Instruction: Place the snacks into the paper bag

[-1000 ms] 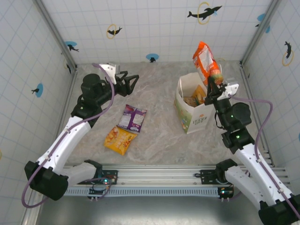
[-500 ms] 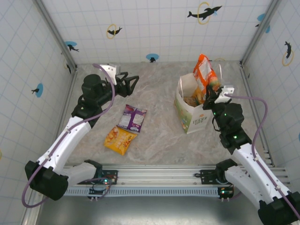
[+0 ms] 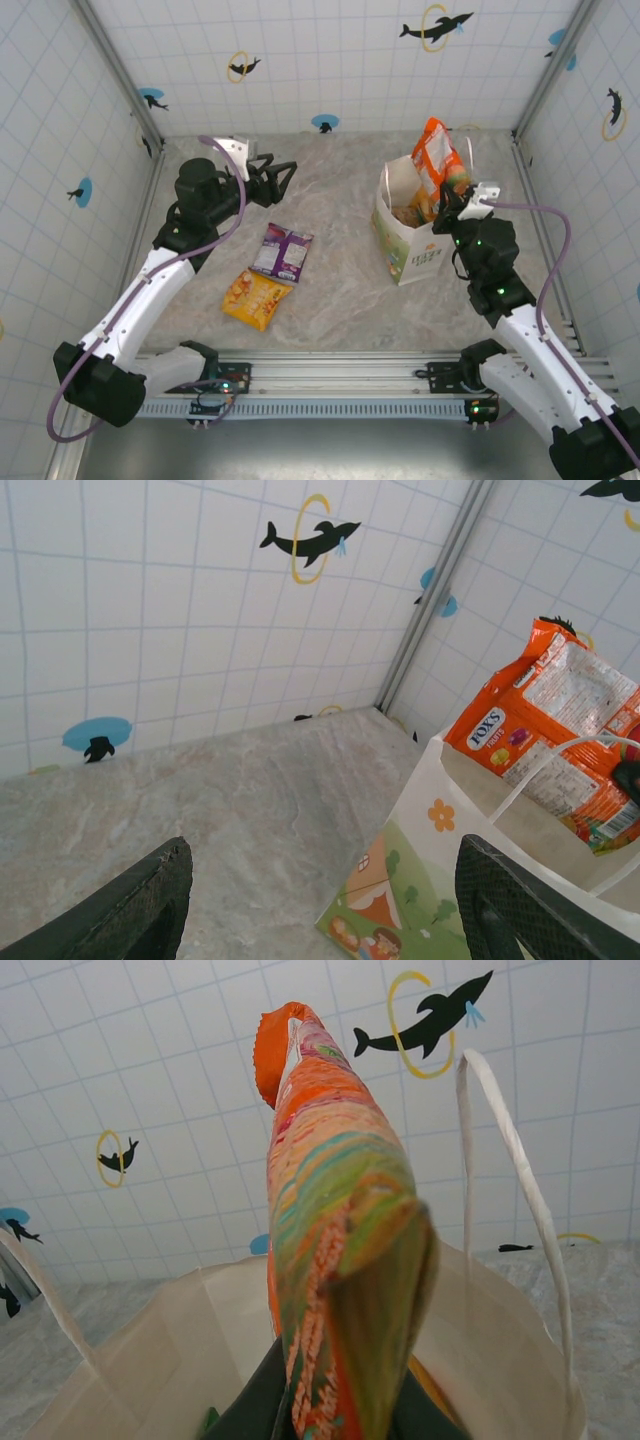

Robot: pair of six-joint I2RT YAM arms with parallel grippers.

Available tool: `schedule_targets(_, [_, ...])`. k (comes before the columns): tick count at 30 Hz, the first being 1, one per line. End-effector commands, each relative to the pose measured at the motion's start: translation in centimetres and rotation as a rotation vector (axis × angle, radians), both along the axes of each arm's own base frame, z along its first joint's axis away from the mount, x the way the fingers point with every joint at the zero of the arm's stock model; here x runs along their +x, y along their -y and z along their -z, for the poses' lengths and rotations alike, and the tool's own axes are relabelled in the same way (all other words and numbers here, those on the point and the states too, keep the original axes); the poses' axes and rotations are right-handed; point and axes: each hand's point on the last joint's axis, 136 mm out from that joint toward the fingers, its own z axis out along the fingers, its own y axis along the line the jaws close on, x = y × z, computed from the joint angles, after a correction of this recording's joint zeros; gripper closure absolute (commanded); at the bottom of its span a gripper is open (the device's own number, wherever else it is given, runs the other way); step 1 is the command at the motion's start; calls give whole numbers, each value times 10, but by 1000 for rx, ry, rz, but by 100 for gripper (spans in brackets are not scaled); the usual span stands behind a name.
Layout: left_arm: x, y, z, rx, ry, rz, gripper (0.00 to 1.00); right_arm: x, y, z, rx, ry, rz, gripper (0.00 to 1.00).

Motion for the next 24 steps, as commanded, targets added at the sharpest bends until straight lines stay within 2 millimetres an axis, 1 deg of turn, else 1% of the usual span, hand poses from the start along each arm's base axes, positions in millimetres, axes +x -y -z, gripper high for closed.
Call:
schedule_targets(1, [-1,0,9,-2,-33,-2,30,-6,2,-29,49,84,-9,91])
schedule_targets(4, [0,1,8,-2,-31,-1,30,-11,1,-35,59,100,-21,92])
schedule_targets(6, [0,1,9,-3,-31,1,30,-13,2,-34,60,99,-22,92])
schedule_targets(14, [-1,1,9,-4,-28,4,30,-17,6,-18,55,54,-10,92])
schedule_targets(19, [-1,1,11,-3,-31,4,30,-19,5,-13,52,34,-17,91])
schedule_targets(24, [0,2,12,-26,-57,5,31,-16,6,-9,48,20,-9,90])
